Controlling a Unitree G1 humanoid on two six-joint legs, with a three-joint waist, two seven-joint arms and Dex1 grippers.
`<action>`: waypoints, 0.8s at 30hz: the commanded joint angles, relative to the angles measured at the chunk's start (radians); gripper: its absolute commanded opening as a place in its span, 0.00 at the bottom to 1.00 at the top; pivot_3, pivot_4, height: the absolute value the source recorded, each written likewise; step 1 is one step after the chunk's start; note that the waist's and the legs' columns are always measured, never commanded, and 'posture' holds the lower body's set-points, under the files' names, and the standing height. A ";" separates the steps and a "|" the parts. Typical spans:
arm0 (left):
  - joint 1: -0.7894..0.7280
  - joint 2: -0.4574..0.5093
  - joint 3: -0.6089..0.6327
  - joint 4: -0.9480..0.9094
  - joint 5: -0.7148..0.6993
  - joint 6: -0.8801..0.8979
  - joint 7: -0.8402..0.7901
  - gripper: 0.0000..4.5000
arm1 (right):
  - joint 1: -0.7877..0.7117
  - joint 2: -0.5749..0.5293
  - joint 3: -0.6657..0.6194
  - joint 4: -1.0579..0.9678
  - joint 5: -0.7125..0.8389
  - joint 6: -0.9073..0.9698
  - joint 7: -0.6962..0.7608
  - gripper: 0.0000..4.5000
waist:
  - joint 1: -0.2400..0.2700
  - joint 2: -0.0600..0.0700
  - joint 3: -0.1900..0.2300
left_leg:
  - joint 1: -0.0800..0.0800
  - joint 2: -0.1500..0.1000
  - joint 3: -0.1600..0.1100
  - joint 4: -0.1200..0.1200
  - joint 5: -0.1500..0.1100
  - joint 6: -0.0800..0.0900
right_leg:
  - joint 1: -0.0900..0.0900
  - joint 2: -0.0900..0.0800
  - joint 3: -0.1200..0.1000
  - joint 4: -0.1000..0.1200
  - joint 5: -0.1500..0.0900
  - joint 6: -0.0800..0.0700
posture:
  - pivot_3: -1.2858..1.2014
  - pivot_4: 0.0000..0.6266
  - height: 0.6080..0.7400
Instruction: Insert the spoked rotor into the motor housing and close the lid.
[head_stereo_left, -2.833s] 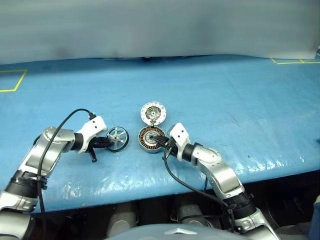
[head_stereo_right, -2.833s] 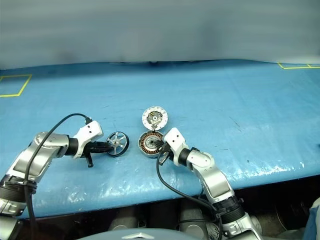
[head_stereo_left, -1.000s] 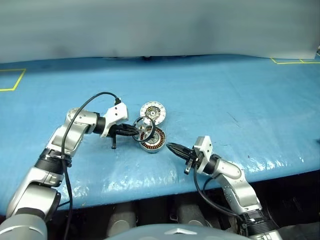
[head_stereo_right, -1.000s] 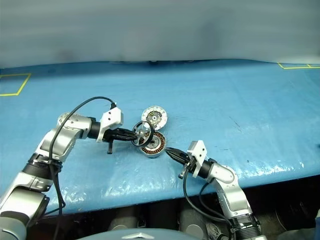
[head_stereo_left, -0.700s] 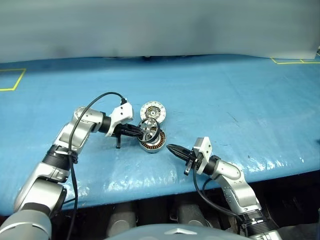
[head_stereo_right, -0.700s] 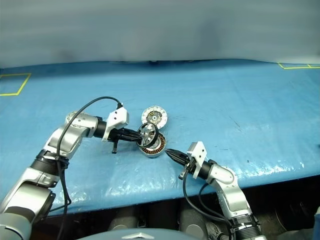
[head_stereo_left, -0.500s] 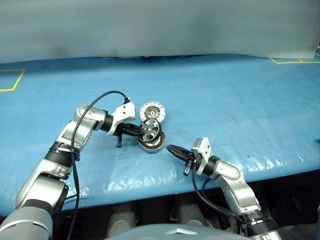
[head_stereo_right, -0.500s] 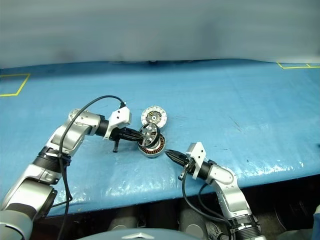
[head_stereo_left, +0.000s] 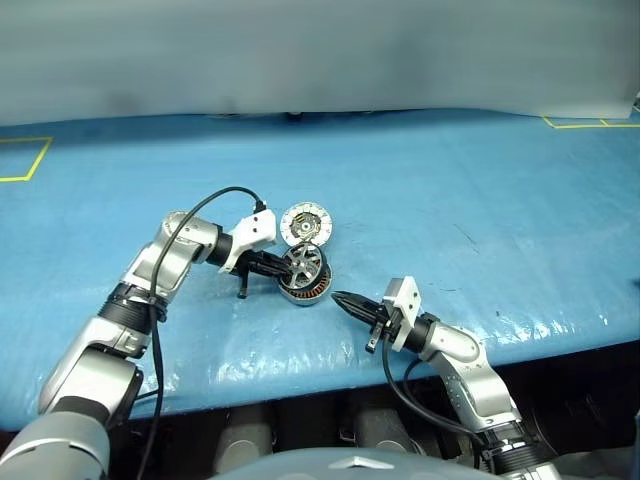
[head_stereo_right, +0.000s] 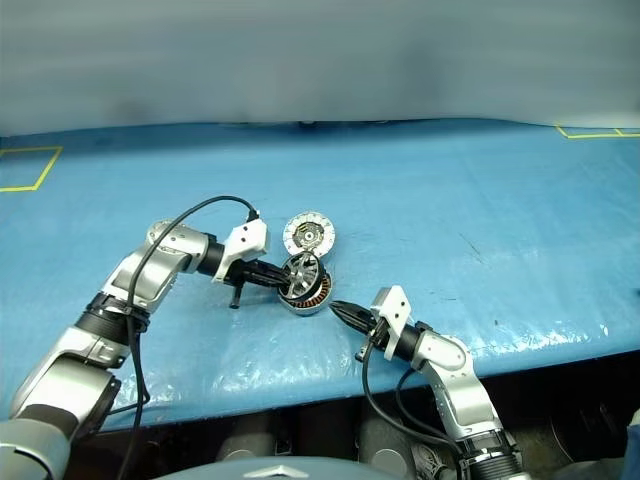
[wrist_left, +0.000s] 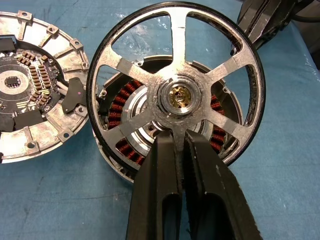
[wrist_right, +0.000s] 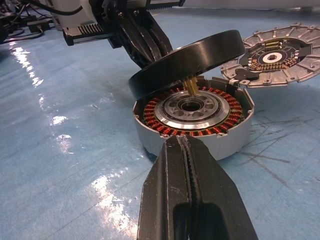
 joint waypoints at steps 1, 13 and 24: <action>-0.025 -0.001 0.009 -0.003 0.004 -0.028 -0.017 0.06 | 0.004 0.003 0.001 -0.022 0.004 -0.022 -0.002 0.00 | 0.000 0.000 0.000 | 0.000 0.000 0.000 0.000 0.000 0.000 | 0.000 0.000 0.000 0.000 0.000 0.000 | 0.52 0.24 1.00; -0.021 -0.006 0.054 0.001 -0.005 -0.083 0.030 0.39 | -0.001 0.002 0.001 -0.015 -0.002 -0.024 -0.006 0.00 | 0.000 0.000 0.000 | 0.000 0.000 0.000 0.000 0.000 0.000 | 0.000 0.000 0.000 0.000 0.000 0.000 | 0.52 0.24 1.00; 0.139 0.009 0.192 -0.127 -0.086 -0.028 0.139 0.39 | -0.055 0.014 -0.018 -0.004 -0.015 0.057 -0.095 0.00 | -0.004 0.000 0.000 | 0.001 0.001 0.000 0.000 0.000 0.000 | 0.000 0.000 0.001 0.001 0.001 0.001 | 0.52 0.24 1.00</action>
